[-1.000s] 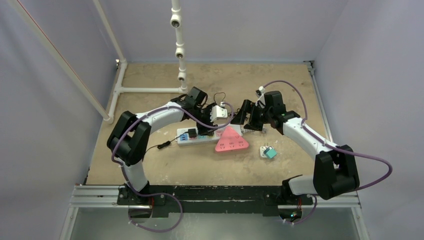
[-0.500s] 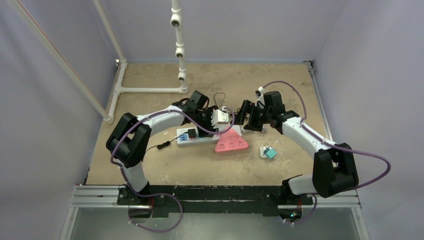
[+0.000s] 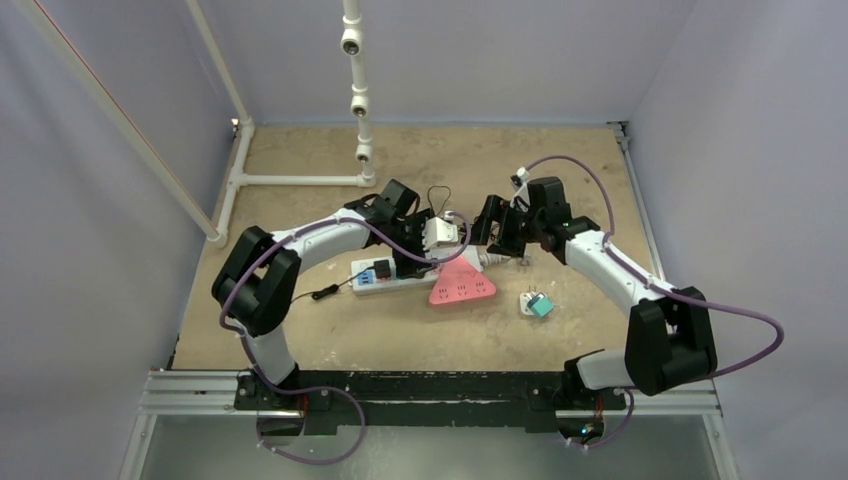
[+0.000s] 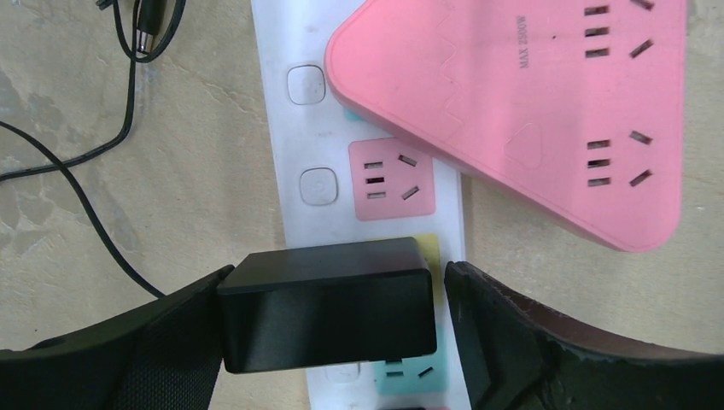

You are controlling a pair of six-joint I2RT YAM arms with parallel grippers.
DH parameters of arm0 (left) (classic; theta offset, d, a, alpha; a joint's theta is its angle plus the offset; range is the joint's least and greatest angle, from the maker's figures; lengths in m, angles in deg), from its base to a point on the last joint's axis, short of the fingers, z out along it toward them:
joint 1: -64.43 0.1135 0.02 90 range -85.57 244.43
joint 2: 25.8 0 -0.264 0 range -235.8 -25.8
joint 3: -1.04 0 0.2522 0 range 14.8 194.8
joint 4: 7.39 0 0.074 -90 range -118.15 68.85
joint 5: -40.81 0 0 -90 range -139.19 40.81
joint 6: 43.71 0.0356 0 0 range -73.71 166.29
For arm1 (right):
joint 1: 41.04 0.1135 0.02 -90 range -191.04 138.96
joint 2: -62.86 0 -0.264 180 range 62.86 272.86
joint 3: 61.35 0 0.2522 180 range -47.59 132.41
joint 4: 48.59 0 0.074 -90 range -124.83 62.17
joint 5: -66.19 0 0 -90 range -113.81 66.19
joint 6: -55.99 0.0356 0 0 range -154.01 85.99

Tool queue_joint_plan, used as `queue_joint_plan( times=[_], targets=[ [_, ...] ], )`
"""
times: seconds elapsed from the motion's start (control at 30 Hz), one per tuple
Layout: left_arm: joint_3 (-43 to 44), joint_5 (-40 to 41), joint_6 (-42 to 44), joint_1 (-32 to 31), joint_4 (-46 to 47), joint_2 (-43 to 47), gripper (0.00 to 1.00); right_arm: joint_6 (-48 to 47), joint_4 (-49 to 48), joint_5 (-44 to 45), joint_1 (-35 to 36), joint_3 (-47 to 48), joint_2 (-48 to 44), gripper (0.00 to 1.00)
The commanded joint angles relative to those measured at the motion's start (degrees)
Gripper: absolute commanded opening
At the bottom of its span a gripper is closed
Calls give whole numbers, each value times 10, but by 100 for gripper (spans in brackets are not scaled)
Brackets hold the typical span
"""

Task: Insert the plug
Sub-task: Insert the plug into the socket, then press the plug into the socket.

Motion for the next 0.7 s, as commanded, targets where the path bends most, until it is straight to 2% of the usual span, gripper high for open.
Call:
queue_joint_plan(
  times=[0.0, 0.17, 0.27, 0.33, 0.47, 0.53, 0.67],
  targets=[
    [38, -37, -32, 0, -44, 36, 91, -19, -3, 3, -3, 45, -6, 84],
    [53, -32, -68, 1, -52, 63, 95, -16, -6, 11, -1, 53, -6, 82],
    [64, -31, -82, 4, -62, 89, 97, -4, -20, 5, 8, 56, -6, 75],
    [66, -31, -94, 8, -63, 116, 98, 4, -35, 5, 28, 64, -1, 62],
    [52, -24, -132, 45, -49, 169, 99, 15, -66, 4, 85, 102, 40, 19],
    [37, -32, -147, 78, -45, 189, 99, 16, -83, 0, 110, 121, 65, 9],
    [10, -25, -135, 123, -63, 216, 99, 9, -100, -17, 143, 157, 113, 2]
  ],
)
